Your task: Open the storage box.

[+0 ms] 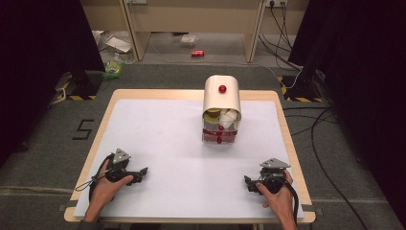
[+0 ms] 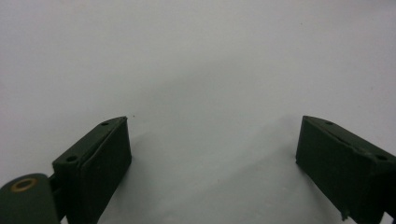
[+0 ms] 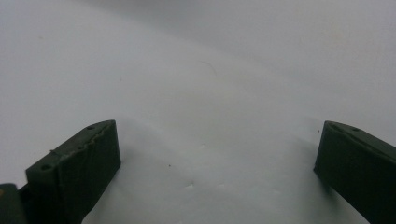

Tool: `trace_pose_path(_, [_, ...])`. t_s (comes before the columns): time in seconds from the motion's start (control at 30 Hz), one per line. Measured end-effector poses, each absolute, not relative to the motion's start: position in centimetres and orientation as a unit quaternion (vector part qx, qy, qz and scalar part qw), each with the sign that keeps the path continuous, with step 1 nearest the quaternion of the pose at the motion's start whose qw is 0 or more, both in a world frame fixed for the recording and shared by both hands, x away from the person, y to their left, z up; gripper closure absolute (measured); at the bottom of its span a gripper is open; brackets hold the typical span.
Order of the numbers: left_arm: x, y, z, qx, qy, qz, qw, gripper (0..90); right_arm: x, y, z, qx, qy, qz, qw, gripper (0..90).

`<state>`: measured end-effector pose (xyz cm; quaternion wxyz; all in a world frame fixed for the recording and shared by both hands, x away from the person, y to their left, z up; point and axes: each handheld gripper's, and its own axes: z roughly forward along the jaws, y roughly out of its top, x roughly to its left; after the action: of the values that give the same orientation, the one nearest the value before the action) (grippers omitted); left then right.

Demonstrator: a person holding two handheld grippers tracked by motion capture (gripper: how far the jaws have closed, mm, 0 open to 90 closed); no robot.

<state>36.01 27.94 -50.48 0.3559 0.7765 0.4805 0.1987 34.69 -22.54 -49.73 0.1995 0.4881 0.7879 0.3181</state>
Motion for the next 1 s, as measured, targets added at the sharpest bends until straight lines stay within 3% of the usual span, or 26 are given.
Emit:
trace_pose_path(0.13, [36.0, 27.9, -50.5, 0.776, 0.481, 0.198, 0.356, 9.5, 34.6, -22.6, -49.7, 0.487, 0.787, 0.320, 0.201, 2.8])
trace_pose_path(0.23, [36.0, 27.9, -50.5, 0.776, 0.481, 0.199, 0.356, 9.5, 34.5, -22.7, -49.4, 0.477, 0.785, 0.338, 0.208, 24.0])
trace_pose_path(0.3, [36.0, 27.9, -50.5, 0.777, 0.480, 0.199, 0.356, 9.5, 34.5, -22.6, -49.3, 0.477, 0.781, 0.342, 0.215, 12.8])
trace_pose_path(0.37, [36.0, 27.9, -50.5, 0.777, 0.480, 0.199, 0.356, 9.4, 34.5, -22.4, -49.1, 0.472, 0.780, 0.347, 0.220, 19.7])
trace_pose_path(0.43, [36.0, 27.9, -50.5, 0.776, 0.480, 0.199, 0.356, 9.4, 34.4, -22.1, -48.7, 0.465, 0.780, 0.358, 0.220, 15.0])
trace_pose_path(1.0, [36.0, 27.9, -50.5, 0.777, 0.480, 0.200, 0.355, 9.3, 34.1, -18.7, -44.6, 0.413, 0.769, 0.428, 0.234, 16.3])
